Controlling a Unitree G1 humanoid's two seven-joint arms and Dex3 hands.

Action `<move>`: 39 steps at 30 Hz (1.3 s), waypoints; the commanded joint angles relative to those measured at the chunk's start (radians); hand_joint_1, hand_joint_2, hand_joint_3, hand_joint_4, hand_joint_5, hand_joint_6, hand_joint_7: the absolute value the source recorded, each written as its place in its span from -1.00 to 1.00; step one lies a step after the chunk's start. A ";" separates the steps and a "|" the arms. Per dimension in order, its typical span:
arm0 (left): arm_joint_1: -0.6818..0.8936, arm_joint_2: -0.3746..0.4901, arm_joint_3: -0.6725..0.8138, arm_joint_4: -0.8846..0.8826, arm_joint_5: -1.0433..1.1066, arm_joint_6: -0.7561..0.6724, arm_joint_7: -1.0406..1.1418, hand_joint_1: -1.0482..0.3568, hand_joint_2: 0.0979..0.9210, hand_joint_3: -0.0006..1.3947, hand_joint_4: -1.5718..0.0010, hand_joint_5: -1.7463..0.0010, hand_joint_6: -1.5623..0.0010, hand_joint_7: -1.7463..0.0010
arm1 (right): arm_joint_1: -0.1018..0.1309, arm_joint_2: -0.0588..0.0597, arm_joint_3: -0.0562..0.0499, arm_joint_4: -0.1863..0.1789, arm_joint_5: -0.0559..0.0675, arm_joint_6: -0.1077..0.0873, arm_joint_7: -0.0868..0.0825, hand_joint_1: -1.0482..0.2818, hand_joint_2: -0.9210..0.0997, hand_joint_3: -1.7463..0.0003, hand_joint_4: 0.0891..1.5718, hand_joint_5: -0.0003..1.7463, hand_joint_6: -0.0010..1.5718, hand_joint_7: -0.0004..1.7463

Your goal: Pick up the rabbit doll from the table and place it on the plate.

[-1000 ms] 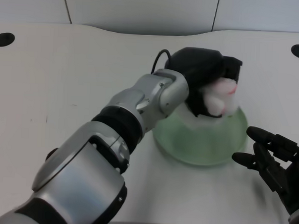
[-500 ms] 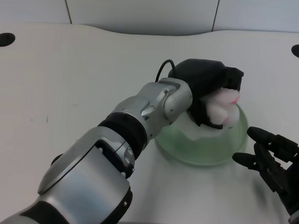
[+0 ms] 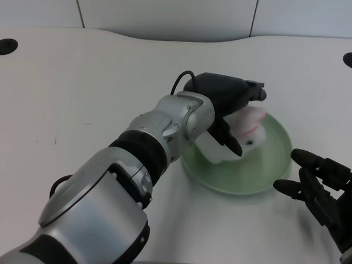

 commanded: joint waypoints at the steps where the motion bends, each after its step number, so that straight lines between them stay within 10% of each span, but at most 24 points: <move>1: -0.032 0.011 0.003 0.005 -0.002 0.021 -0.044 -0.87 1.00 -0.91 1.00 0.99 1.00 0.99 | 0.012 -0.009 -0.005 -0.011 0.008 0.002 -0.003 0.27 -1.00 0.57 0.30 -0.51 0.44 -1.00; 15: 0.001 0.090 0.066 -0.030 -0.057 -0.052 -0.002 -0.97 1.00 -0.83 1.00 1.00 1.00 1.00 | 0.005 -0.009 -0.010 0.008 0.010 -0.008 0.003 0.26 -1.00 0.60 0.29 -0.47 0.44 -0.99; 26: 0.134 0.314 0.174 -0.143 -0.152 -0.239 -0.022 -0.93 1.00 -0.79 0.89 0.91 0.91 0.93 | -0.016 -0.006 -0.020 0.032 0.035 -0.014 0.016 0.27 -1.00 0.61 0.27 -0.47 0.45 -0.99; 39: 0.524 0.440 0.474 -0.369 -0.536 -0.384 -0.186 -0.62 1.00 -0.83 0.99 -0.15 0.76 0.61 | -0.031 -0.007 -0.024 0.053 0.044 -0.010 0.017 0.29 -1.00 0.59 0.29 -0.45 0.45 -0.99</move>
